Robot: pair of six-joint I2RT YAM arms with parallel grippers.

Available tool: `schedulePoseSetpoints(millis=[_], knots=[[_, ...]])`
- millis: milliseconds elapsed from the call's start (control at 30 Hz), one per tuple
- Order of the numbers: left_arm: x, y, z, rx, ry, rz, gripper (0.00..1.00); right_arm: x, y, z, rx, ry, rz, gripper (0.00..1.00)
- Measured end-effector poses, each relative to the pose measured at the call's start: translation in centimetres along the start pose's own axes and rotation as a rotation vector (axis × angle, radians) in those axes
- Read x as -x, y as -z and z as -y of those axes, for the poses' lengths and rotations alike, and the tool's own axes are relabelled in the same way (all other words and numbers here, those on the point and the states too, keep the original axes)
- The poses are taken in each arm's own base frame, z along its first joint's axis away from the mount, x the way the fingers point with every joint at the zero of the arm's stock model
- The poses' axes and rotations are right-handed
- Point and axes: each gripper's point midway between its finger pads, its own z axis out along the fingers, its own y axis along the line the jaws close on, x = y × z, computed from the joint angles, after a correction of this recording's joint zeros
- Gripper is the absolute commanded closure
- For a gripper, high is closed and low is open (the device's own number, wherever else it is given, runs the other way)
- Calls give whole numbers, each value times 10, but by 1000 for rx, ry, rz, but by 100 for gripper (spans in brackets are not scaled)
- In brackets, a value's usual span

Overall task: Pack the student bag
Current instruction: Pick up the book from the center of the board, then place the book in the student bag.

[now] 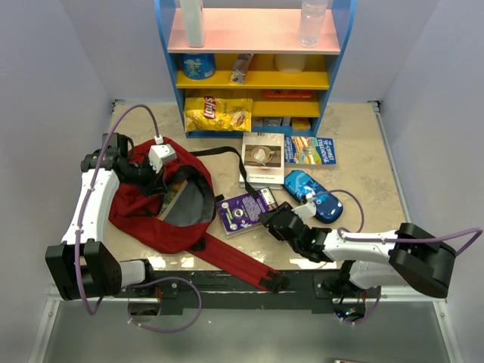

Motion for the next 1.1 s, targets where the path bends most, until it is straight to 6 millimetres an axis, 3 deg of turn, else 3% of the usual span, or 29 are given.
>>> schedulePoseSetpoints(millis=[133,233,300,467,533,600,667,867,1100], knots=[[0,0,0,0,-1,0,100,9,-2,0,-4,-7,48,42],[0,0,0,-2,-1,-1,100,11,-7,1,-18,0,71,42],[-1,0,0,-2,-6,-2,100,10,-11,3,-34,9,75,47],[-1,0,1,-4,-12,-4,100,10,-14,10,-58,12,90,76],[-1,0,1,-4,-12,-6,100,12,-14,10,-57,7,97,83],[-2,0,0,-3,-12,-6,100,13,-14,8,-53,1,102,99],[-2,0,0,-2,-12,-7,100,15,-12,4,-41,-5,103,100],[-2,0,1,-2,-11,-10,100,26,5,-18,29,-9,106,100],[-2,0,0,-1,-10,-11,100,58,55,-84,253,-71,119,100]])
